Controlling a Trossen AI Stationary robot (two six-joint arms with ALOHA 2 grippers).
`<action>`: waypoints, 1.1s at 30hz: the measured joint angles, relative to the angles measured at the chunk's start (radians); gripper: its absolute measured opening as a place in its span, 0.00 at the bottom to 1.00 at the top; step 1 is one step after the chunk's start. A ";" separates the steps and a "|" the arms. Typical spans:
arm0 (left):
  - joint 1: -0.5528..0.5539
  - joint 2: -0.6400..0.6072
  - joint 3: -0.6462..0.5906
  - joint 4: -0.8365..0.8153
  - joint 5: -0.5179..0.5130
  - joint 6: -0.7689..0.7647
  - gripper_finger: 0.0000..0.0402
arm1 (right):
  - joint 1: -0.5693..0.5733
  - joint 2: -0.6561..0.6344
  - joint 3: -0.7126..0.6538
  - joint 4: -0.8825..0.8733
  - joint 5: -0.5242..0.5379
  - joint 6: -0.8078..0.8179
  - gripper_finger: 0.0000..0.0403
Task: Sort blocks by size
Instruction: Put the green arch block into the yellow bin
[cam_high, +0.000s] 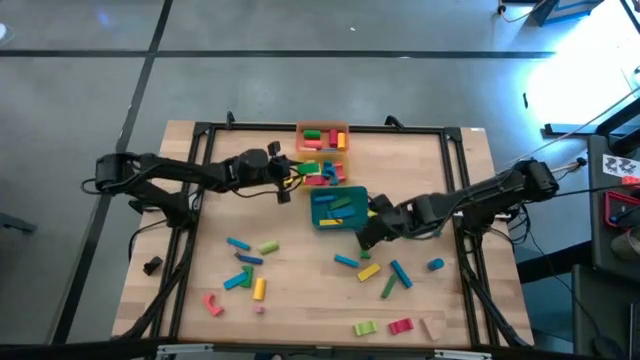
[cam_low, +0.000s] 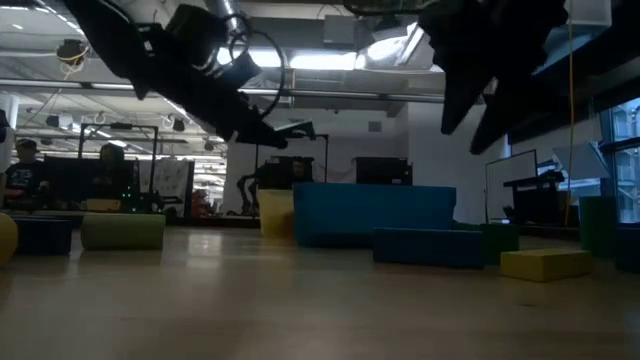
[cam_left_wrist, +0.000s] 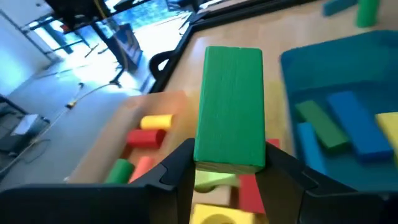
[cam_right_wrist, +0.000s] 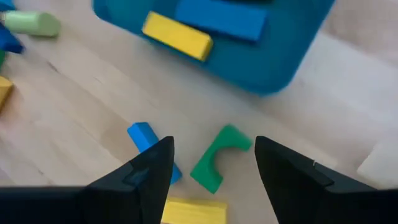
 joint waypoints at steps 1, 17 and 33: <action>0.009 0.012 0.000 0.016 0.000 0.014 0.32 | 0.010 0.014 0.000 -0.001 0.000 0.030 0.56; 0.069 0.119 0.001 0.156 -0.001 -0.026 0.50 | 0.120 0.165 0.000 0.012 0.017 0.359 0.56; -0.038 -0.124 0.021 0.109 -0.001 -0.023 0.49 | 0.117 0.332 0.001 0.059 0.044 0.365 0.48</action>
